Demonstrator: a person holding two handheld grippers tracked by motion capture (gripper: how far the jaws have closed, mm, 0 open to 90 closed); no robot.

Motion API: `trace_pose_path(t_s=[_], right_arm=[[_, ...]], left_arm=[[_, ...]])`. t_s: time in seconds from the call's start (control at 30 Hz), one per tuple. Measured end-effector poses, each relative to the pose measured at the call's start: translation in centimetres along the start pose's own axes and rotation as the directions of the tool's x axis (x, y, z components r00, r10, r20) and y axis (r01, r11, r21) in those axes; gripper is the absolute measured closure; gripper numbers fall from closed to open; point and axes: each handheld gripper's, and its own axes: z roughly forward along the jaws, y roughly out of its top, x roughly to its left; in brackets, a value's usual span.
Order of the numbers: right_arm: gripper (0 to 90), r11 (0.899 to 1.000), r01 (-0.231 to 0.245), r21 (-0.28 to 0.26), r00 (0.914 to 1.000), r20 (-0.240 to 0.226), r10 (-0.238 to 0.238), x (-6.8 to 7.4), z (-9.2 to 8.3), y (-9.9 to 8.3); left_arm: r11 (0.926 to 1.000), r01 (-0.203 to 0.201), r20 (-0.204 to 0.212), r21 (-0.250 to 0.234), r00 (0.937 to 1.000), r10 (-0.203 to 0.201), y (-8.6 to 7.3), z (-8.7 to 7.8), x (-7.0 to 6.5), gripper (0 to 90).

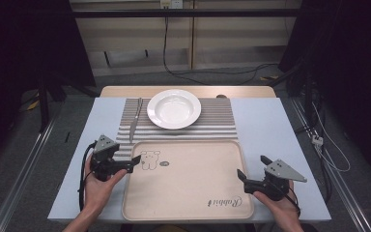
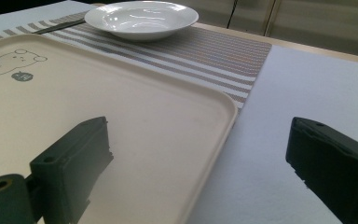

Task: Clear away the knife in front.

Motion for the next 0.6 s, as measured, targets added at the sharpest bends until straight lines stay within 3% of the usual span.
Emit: trace_pose_path(t_s=[0.1, 0.23, 0.37, 0.53, 0.6], right_arm=[[6.5, 1.0, -0.002, 0.0, 1.0, -0.001, 0.002, -0.1, 0.1, 0.0], [6.4, 1.0, -0.003, 0.003, 1.0, -0.002, 0.003, -0.1, 0.2, 0.1], [6.6, 1.0, 0.004, 0.025, 1.0, -0.004, -0.004, -0.1, 0.5, 0.0], [6.4, 1.0, 0.004, 0.025, 0.9998, -0.018, -0.003, -0.1, 0.6, 0.0], [6.3, 1.0, 0.004, 0.026, 0.9998, -0.019, -0.003, -0.2, 0.7, 0.0]], left_arm=[[1.0, -0.006, -0.014, 0.006, 0.9999, 0.006, 0.6, 0.5, 0.4, 9.5], [0.9992, 0.03, -0.017, 0.024, 0.9994, -0.03, 1.7, 1.8, 1.6, 10.3], [0.9999, 0.008, -0.065, 0.01, 0.9978, -0.008, 2.6, 2.7, 2.4, 12.2], [0.9997, 0.023, -0.058, -0.003, 0.998, -0.023, 4.1, 3.8, 2.9, 12.3], [0.9999, 0.01, -0.063, 0.005, 0.998, -0.01, 4.7, 4.3, 3.0, 12.4]])
